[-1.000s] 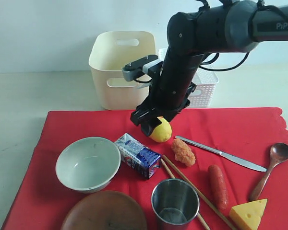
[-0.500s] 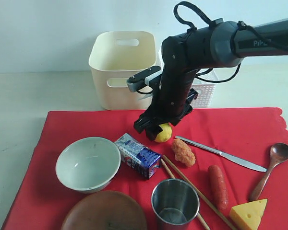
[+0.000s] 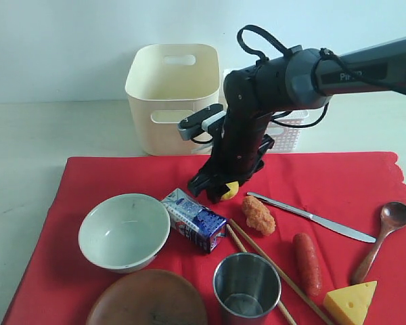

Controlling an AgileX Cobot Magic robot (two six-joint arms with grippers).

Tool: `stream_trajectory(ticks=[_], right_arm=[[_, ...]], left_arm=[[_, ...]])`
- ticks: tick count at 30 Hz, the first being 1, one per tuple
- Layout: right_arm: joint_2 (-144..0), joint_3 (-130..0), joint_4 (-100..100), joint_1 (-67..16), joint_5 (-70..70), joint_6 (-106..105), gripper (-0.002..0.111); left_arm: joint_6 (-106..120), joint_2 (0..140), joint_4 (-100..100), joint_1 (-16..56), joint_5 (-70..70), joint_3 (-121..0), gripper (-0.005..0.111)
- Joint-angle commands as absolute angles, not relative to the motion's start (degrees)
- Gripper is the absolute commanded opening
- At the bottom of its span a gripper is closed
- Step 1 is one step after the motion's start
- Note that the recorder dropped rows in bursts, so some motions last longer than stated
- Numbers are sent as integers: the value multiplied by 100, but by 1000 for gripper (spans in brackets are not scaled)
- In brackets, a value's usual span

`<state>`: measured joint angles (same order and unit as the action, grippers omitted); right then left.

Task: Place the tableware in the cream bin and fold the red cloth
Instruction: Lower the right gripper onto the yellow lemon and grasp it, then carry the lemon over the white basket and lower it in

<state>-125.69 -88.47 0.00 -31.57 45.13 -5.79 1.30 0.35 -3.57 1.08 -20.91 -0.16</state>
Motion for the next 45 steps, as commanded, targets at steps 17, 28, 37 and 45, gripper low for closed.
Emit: stream_trajectory(ticks=[17, 28, 37, 45], right_arm=[[-11815, -8836, 0, -3170, 4324, -709, 0], [-11020, -8836, 551, -3159, 4149, -1383, 0], [-10599, -8836, 573, -2702, 3496, -1383, 0], [-10599, -8836, 573, -1907, 3271, -1335, 0]], left_arm=[[124, 0, -351, 94, -2019, 0, 0], [124, 0, -351, 94, -2019, 0, 0], [124, 0, -351, 94, -2019, 0, 0], [124, 0, -351, 94, -2019, 0, 0]])
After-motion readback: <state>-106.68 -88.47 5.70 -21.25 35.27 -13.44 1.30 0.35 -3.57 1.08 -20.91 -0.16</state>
